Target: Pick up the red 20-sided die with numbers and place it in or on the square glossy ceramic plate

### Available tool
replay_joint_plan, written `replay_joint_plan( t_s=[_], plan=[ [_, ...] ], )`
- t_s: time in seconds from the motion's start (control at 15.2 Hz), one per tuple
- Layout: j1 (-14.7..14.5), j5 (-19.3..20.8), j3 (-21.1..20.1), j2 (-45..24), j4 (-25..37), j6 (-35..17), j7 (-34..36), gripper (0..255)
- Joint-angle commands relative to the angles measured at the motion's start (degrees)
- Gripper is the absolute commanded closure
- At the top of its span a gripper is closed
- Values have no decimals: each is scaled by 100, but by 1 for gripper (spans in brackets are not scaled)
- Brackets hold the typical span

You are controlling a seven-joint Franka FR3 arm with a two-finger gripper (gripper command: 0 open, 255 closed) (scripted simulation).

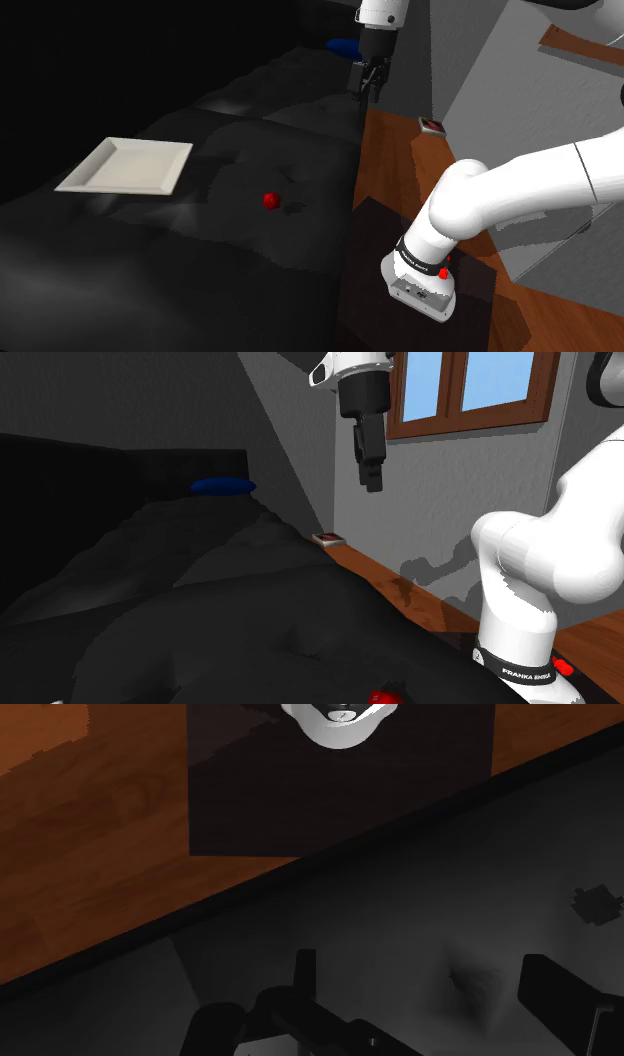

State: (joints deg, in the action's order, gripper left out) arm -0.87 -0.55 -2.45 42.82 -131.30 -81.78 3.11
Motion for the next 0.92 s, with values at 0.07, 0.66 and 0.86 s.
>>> replay_joint_plan(
  t_s=[0.07, 0.66, 0.86],
  plan=[
    [-30, -107, -120, 39, -97, -95, 167, 0],
    [-308, -1029, -1287, -8, -639, -1096, 1634, 0],
    [-377, -1281, -1707, -194, -676, -1485, 2115, 0]
  ],
)
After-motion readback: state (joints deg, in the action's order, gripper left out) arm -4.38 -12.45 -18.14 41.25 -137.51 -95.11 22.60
